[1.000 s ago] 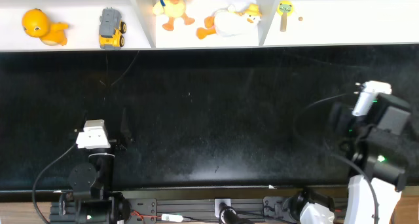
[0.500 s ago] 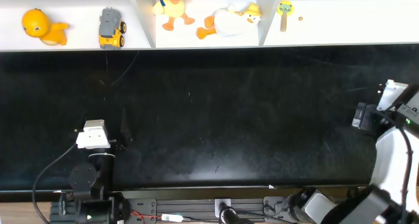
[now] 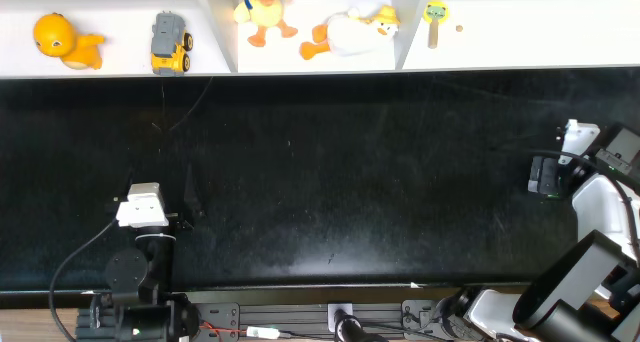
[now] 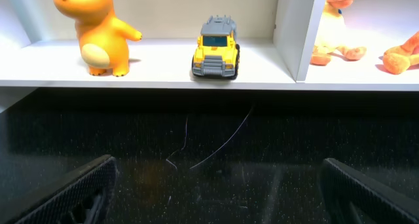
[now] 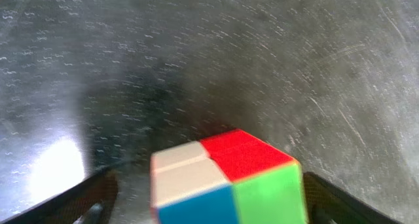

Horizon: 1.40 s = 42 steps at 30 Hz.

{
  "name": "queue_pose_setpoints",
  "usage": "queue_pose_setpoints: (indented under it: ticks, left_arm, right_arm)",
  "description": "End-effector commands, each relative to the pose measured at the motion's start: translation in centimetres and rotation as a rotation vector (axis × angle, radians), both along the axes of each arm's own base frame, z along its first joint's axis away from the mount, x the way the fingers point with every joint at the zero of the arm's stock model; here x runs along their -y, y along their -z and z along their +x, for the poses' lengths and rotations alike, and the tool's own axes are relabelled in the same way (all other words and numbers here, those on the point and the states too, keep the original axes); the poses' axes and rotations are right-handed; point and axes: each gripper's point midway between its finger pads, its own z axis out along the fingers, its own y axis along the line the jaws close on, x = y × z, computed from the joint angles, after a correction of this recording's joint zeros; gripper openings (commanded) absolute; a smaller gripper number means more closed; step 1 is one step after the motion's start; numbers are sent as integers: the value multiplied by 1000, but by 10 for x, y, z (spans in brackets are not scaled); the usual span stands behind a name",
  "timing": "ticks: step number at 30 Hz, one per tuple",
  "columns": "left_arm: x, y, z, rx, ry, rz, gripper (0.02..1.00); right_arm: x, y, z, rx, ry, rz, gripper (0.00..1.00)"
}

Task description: Store Toys

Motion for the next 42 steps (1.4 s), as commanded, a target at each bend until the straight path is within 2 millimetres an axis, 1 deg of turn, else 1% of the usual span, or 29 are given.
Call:
queue_pose_setpoints:
  ticks: [1, 2, 3, 4, 6, 8, 11, 14, 17, 23, 25, 27, 29, 32, 37, 42]
  left_arm:
    - [0, -1, -1, 6, -6, -12, 998]
    - [0, -1, -1, 6, -6, -12, 998]
    - [0, -1, -1, 6, -6, -12, 998]
    - [0, -1, -1, 6, -6, -12, 998]
    - [0, -1, -1, 6, -6, -12, 998]
    - [0, -1, -1, 6, -6, -12, 998]
    - [0, -1, -1, 6, -6, -12, 998]
    - [0, -1, -1, 6, -6, -12, 998]
    - [0, -1, -1, 6, -6, -12, 998]
    - [0, -1, -1, 6, -6, -12, 998]
    - [0, -1, -1, 6, -6, -12, 998]
    - [0, -1, -1, 6, -6, -12, 998]
    - [0, -1, -1, 6, -6, -12, 998]
    - [0, -1, -1, 6, -6, -12, 998]
    - [0, -1, -1, 6, -6, -12, 998]
    - [0, -1, -1, 6, -6, -12, 998]
  right_arm:
    - [-10, 2, 7, 19, -28, 30, 759]
    - [-10, 2, 7, 18, -29, 30, 735]
    - [-10, 2, 7, 18, -29, 30, 682]
    - [-10, 2, 7, 18, -28, 30, 608]
    - [-10, 2, 7, 17, -28, 30, 531]
    - [-10, 2, 7, 18, -28, 30, 498]
    - [-8, -2, 10, 39, -6, 28, 489]
    - [-4, -19, 19, 96, 35, 19, 474]
    - [1, -47, 36, 182, 72, -2, 478]
    - [9, -110, 82, 361, 123, -25, 476]
    - [8, -127, 96, 409, 131, -21, 474]
    - [4, -139, 111, 444, 112, -11, 478]
    - [2, -148, 125, 466, 102, -7, 481]
    - [-2, -154, 146, 471, 71, -2, 474]
    - [-8, -157, 179, 471, 38, 9, 470]
    - [-10, -162, 205, 494, 26, 15, 474]
